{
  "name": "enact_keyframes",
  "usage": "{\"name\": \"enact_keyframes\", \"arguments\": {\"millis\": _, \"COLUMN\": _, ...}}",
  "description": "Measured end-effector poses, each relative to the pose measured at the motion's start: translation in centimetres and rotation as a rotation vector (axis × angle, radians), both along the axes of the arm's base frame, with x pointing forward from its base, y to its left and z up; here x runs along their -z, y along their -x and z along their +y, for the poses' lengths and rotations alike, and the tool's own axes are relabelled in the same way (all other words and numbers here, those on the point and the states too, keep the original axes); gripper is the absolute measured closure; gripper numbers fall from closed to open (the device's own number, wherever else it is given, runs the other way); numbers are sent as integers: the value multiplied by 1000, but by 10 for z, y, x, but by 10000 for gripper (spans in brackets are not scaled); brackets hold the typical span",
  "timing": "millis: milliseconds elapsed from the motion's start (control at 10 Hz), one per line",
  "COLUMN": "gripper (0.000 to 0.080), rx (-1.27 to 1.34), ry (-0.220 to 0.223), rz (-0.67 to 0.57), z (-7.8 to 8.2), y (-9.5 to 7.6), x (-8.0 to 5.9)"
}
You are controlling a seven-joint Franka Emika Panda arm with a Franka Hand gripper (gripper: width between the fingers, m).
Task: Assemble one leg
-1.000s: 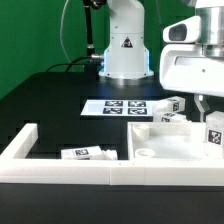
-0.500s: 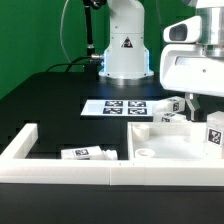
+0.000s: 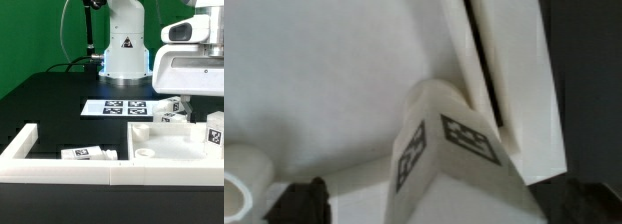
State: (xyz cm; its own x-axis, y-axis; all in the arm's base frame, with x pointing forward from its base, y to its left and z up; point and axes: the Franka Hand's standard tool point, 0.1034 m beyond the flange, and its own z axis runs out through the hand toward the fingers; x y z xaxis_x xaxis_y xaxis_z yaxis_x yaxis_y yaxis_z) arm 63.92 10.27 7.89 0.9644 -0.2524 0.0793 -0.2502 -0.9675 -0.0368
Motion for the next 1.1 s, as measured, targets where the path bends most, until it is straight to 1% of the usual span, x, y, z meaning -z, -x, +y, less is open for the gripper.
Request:
{"name": "enact_keyframes", "arguments": {"millis": 200, "gripper": 151, "rx": -256, "ry": 48, "rz": -7, "z": 1, "y": -1, "x": 0}}
{"name": "enact_keyframes", "arguments": {"millis": 400, "gripper": 151, "rx": -409, "ry": 64, "rz": -11, "z": 3, "y": -1, "x": -1}}
{"name": "enact_keyframes", "arguments": {"millis": 500, "gripper": 151, "rx": -542, "ry": 85, "rz": -10, "z": 3, "y": -1, "x": -1}}
{"name": "enact_keyframes", "arguments": {"millis": 800, "gripper": 151, "rx": -727, "ry": 111, "rz": -6, "z": 1, "y": -1, "x": 0}}
{"name": "enact_keyframes", "arguments": {"millis": 900, "gripper": 151, "rx": -709, "ry": 108, "rz": -6, "z": 1, "y": -1, "x": 0}}
{"name": "enact_keyframes", "arguments": {"millis": 1000, "gripper": 265, "rx": -693, "ry": 107, "rz": -6, "z": 1, "y": -1, "x": 0}}
{"name": "enact_keyframes", "arguments": {"millis": 1100, "gripper": 265, "rx": -675, "ry": 105, "rz": -6, "z": 1, "y": -1, "x": 0}}
